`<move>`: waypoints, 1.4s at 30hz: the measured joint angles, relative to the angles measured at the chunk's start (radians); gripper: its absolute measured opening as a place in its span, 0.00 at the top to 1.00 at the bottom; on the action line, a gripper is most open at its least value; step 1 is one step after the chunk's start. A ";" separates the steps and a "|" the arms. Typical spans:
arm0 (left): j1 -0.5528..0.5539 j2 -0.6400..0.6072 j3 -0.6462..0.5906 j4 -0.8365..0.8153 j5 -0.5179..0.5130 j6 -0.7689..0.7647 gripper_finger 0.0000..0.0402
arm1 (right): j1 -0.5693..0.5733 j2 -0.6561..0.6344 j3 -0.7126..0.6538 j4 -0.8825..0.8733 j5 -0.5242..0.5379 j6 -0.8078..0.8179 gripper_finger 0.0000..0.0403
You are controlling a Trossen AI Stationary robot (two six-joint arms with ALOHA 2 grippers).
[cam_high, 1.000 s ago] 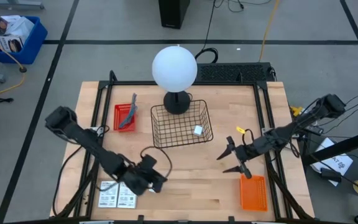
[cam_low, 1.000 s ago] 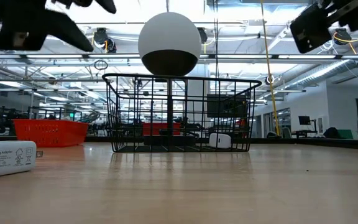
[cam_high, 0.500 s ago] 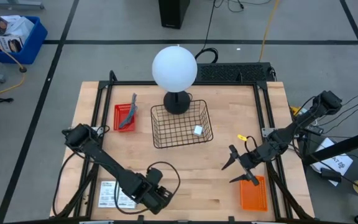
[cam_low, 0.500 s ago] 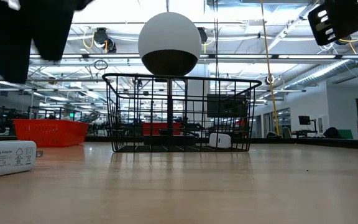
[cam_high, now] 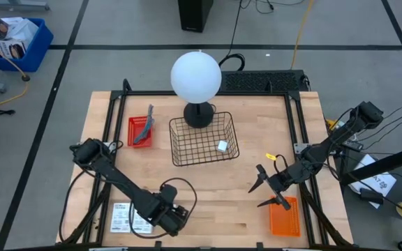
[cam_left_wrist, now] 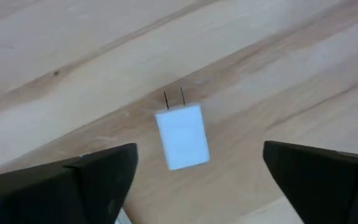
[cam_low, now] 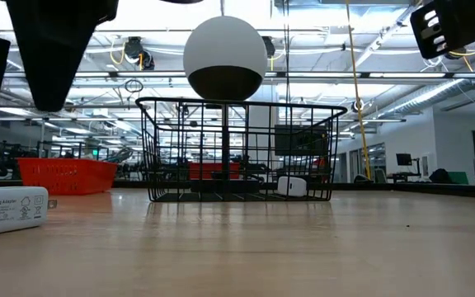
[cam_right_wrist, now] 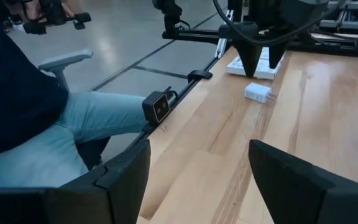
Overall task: Pick and place items into bin
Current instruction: Put the white charger adapter into the wire basket
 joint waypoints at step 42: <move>0.000 0.094 -0.072 0.124 0.025 0.038 0.30 | 0.000 0.065 0.001 0.044 -0.003 0.033 0.34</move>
